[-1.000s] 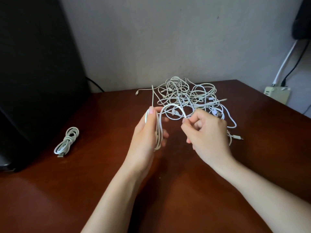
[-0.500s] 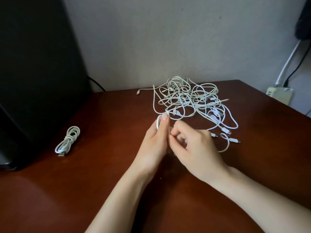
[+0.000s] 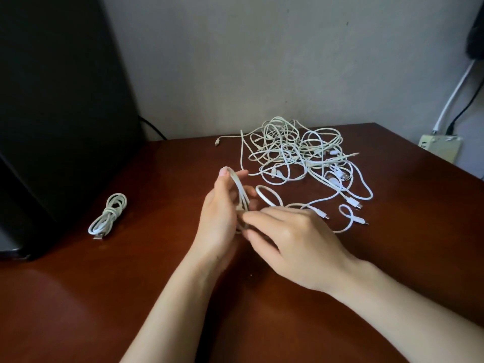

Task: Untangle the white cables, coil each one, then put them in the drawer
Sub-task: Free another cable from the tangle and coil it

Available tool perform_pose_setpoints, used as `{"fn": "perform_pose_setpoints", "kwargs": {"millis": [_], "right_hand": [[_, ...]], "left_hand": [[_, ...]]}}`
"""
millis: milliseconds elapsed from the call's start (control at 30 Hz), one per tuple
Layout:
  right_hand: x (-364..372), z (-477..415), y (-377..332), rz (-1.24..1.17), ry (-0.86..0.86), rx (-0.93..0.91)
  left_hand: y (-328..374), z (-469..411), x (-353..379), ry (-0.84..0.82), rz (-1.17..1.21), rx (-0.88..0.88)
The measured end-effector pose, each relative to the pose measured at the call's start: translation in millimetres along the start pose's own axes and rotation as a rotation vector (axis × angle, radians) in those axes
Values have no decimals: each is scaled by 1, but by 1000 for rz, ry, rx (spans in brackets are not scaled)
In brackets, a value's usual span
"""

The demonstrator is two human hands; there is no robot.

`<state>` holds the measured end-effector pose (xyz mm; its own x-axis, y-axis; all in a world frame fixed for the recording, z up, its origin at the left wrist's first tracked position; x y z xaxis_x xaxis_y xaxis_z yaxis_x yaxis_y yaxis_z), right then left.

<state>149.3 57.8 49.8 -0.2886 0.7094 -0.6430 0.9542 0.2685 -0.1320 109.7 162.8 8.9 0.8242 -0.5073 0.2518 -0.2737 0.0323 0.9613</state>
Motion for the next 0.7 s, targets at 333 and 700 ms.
{"fn": "perform_pose_setpoints", "kwargs": {"millis": [333, 700], "right_hand": [[-38, -6, 38, -240, 237, 307], [-11, 1, 61, -354, 62, 559]], "left_hand": [[16, -2, -1, -17, 301, 18], [1, 2, 7, -83, 318, -173]]}}
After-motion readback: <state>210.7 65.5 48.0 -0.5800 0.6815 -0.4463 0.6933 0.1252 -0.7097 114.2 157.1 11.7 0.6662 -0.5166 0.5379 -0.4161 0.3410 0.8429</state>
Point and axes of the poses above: each hand's wrist, its own z-axis away from the middle knuckle, its own x-axis out of the palm, y = z × x, the point moved 8 cm from there along -z, towards the middle knuckle, and after that the axes turned 3 degrees about x, right-handed, at the moved point
